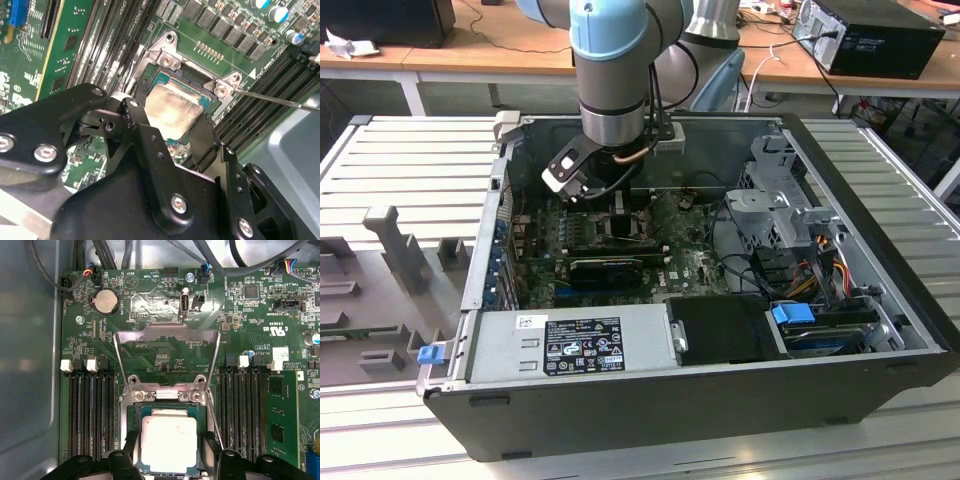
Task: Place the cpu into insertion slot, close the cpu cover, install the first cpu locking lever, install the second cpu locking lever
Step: 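Place the cpu into insertion slot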
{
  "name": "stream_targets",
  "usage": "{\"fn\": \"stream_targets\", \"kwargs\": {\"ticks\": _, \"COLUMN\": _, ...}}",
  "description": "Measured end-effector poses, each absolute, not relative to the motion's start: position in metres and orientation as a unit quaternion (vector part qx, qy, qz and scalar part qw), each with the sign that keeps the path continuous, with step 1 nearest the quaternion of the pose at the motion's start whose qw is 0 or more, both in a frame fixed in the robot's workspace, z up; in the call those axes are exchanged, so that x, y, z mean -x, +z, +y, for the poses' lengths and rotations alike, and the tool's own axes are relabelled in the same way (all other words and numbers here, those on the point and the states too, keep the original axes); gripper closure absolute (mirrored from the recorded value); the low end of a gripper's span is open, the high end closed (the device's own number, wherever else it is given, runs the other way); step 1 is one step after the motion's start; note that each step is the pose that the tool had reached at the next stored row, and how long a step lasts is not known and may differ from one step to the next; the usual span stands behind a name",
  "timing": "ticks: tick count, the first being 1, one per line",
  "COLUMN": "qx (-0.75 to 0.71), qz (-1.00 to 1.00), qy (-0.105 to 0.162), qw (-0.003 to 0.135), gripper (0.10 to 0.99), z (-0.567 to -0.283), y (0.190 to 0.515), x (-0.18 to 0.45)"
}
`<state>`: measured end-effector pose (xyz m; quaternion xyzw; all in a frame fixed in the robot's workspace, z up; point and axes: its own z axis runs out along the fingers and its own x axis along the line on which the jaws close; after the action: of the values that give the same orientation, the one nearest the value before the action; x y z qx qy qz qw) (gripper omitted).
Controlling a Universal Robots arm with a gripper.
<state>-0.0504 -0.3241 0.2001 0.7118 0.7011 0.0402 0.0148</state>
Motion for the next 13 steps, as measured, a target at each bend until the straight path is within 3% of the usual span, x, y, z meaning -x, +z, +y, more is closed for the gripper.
{"fn": "stream_targets", "kwargs": {"ticks": 13, "qx": -0.712, "qz": 0.701, "qy": 0.04, "qw": 0.015, "gripper": 0.482, "z": -0.3202, "y": 0.2002, "x": 0.0444}}
